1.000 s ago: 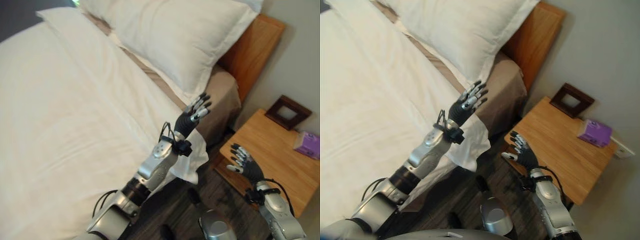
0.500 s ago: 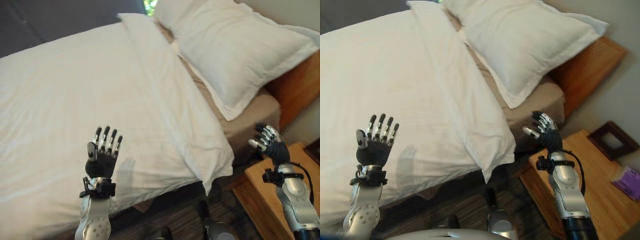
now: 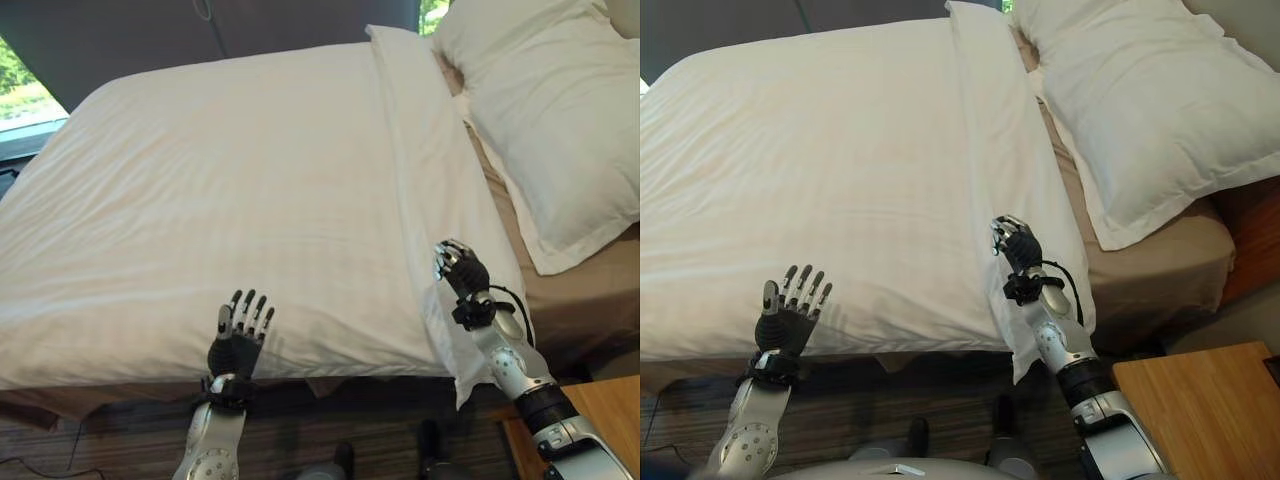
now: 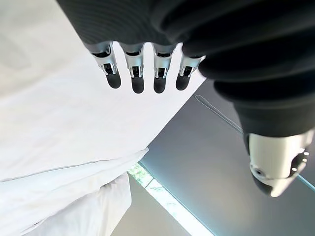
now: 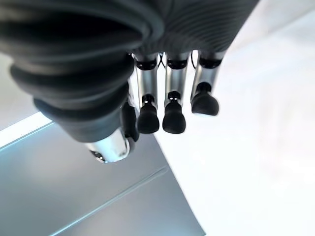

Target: Making the bed.

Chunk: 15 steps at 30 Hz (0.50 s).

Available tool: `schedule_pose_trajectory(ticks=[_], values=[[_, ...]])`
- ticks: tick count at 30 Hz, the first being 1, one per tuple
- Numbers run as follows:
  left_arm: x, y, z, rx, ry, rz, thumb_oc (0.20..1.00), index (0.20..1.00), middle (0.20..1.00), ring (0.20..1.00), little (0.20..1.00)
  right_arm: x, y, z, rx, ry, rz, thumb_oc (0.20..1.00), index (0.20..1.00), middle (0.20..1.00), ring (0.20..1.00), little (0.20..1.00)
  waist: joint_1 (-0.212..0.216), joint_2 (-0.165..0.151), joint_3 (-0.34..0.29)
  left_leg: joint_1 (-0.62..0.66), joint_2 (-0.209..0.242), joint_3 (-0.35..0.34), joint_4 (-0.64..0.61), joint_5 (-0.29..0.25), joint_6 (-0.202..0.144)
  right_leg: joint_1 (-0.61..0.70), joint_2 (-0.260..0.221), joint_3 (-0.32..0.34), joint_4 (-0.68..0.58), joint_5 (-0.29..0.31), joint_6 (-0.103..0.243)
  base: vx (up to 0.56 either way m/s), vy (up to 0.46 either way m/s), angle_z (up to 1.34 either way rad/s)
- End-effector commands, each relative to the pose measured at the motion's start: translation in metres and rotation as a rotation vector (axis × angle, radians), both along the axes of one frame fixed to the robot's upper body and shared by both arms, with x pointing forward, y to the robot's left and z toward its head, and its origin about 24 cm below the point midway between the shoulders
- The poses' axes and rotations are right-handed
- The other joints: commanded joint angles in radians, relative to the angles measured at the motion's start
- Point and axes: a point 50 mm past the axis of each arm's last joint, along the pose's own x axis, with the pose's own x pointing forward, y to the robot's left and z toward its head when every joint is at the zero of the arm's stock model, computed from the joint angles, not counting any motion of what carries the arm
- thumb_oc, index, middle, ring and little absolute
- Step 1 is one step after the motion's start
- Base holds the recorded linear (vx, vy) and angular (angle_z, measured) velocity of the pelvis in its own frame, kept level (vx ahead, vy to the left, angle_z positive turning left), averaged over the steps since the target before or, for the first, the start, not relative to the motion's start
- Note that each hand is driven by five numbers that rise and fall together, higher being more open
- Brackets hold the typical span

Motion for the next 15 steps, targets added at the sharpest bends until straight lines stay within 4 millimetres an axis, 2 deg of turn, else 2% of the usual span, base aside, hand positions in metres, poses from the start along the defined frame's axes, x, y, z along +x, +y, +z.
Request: schedule_pose_trajectory(ticks=[1, 2, 3, 4, 5, 7, 8, 9, 10, 11, 12, 13, 15], values=[[0.015, -0.004, 0.025, 0.003, -0.137, -0.061, 1.0, 1.0, 1.0, 1.0, 1.0, 0.03, -0.014, 0.049, 0.036, -0.147, -0.099, 0.2, 0.2, 0.2, 0.2, 0.2, 0.003, 0.017, 0.023, -0.055, 0.0, -0.056, 0.006, 0.07, -0.039, 0.108, -0.039, -0.013, 0.019, -0.119, 0.064, -0.07, 0.033, 0.01], [0.017, -0.007, 0.024, -0.005, -0.136, -0.073, 1.0, 1.0, 1.0, 1.0, 1.0, 0.035, -0.028, 0.048, 0.065, -0.127, -0.154, 0.2, 0.2, 0.2, 0.2, 0.2, 0.008, 0.029, 0.029, -0.065, -0.003, -0.052, 0.006, 0.072, -0.039, 0.095, -0.041, -0.009, 0.019, -0.115, 0.065, -0.08, 0.048, 0.0], [0.018, -0.009, 0.022, -0.009, -0.127, -0.087, 1.0, 1.0, 1.0, 1.0, 1.0, 0.035, -0.041, 0.036, 0.095, -0.066, -0.212, 0.2, 0.2, 0.2, 0.2, 0.2, 0.009, 0.041, 0.032, -0.071, -0.005, -0.048, 0.006, 0.074, -0.039, 0.086, -0.042, -0.006, 0.019, -0.113, 0.068, -0.04, 0.034, -0.02], [0.019, -0.011, 0.021, -0.01, -0.127, -0.096, 1.0, 1.0, 1.0, 1.0, 1.0, 0.034, -0.05, 0.027, 0.098, -0.022, -0.243, 0.2, 0.2, 0.2, 0.2, 0.2, 0.011, 0.047, 0.033, -0.075, -0.007, -0.043, 0.006, 0.075, -0.039, 0.08, -0.042, -0.003, 0.019, -0.112, 0.069, -0.01, 0.019, -0.06], [0.02, -0.012, 0.021, -0.01, -0.128, -0.097, 1.0, 1.0, 1.0, 1.0, 1.0, 0.034, -0.05, 0.027, 0.098, -0.023, -0.243, 0.2, 0.2, 0.2, 0.2, 0.2, 0.013, 0.047, 0.033, -0.076, -0.006, -0.043, 0.006, 0.074, -0.039, 0.079, -0.042, -0.003, 0.019, -0.112, 0.069, 0.0, 0.014, -0.07], [0.023, -0.016, 0.021, -0.02, -0.129, -0.108, 1.0, 1.0, 1.0, 1.0, 1.0, 0.026, -0.066, 0.0, 0.109, 0.096, -0.32, 0.2, 0.2, 0.2, 0.2, 0.2, 0.011, 0.061, 0.035, -0.08, -0.009, -0.036, 0.006, 0.075, -0.039, 0.071, -0.045, 0.001, 0.019, -0.111, 0.071, 0.0, 0.027, -0.07], [0.026, -0.019, 0.023, -0.029, -0.14, -0.113, 1.0, 1.0, 1.0, 1.0, 1.0, 0.007, -0.069, -0.036, 0.135, 0.24, -0.353, 0.2, 0.2, 0.2, 0.2, 0.2, 0.005, 0.069, 0.037, -0.077, -0.009, -0.032, 0.006, 0.074, -0.038, 0.07, -0.045, 0.003, 0.019, -0.111, 0.072, 0.01, 0.023, -0.07], [0.026, -0.02, 0.022, -0.029, -0.14, -0.113, 1.0, 1.0, 1.0, 1.0, 1.0, 0.007, -0.069, -0.037, 0.135, 0.24, -0.353, 0.2, 0.2, 0.2, 0.2, 0.2, 0.005, 0.069, 0.037, -0.077, -0.009, -0.032, 0.006, 0.073, -0.038, 0.07, -0.045, 0.004, 0.019, -0.111, 0.072, 0.03, 0.008, -0.07], [0.027, -0.021, 0.022, -0.037, -0.144, -0.116, 1.0, 1.0, 1.0, 1.0, 1.0, -0.006, -0.065, -0.057, 0.127, 0.316, -0.337, 0.2, 0.2, 0.2, 0.2, 0.2, -0.002, 0.07, 0.037, -0.074, -0.008, -0.029, 0.006, 0.072, -0.037, 0.072, -0.044, 0.006, 0.019, -0.112, 0.071, 0.05, -0.004, -0.08], [0.028, -0.022, 0.022, -0.047, -0.153, -0.106, 1.0, 1.0, 1.0, 1.0, 1.0, -0.047, -0.053, -0.102, 0.125, 0.467, -0.277, 0.2, 0.2, 0.2, 0.2, 0.2, -0.027, 0.065, 0.039, -0.066, -0.006, -0.02, 0.006, 0.068, -0.037, 0.077, -0.042, 0.009, 0.019, -0.114, 0.069, 0.08, -0.01, -0.06], [0.027, -0.022, 0.021, -0.048, -0.153, -0.101, 1.0, 1.0, 1.0, 1.0, 1.0, -0.07, -0.048, -0.121, 0.137, 0.537, -0.258, 0.2, 0.2, 0.2, 0.2, 0.2, -0.04, 0.06, 0.036, -0.061, -0.004, -0.017, 0.006, 0.065, -0.036, 0.081, -0.042, 0.009, 0.019, -0.116, 0.068, 0.11, -0.023, -0.1], [0.025, -0.02, 0.019, -0.046, -0.15, -0.084, 1.0, 1.0, 1.0, 1.0, 1.0, -0.124, -0.048, -0.156, 0.165, 0.688, -0.267, 0.2, 0.2, 0.2, 0.2, 0.2, -0.068, 0.047, 0.033, -0.049, -0.001, -0.01, 0.006, 0.059, -0.035, 0.092, -0.041, 0.009, 0.02, -0.121, 0.065, 0.09, -0.02, -0.02], [0.022, -0.018, 0.017, -0.044, -0.147, -0.072, 1.0, 1.0, 1.0, 1.0, 1.0, -0.162, -0.053, -0.172, 0.179, 0.774, -0.298, 0.2, 0.2, 0.2, 0.2, 0.2, -0.093, 0.036, 0.028, -0.038, 0.002, -0.007, 0.006, 0.053, -0.035, 0.101, -0.041, 0.01, 0.022, -0.126, 0.064, 0.07, -0.006, -0.1]])
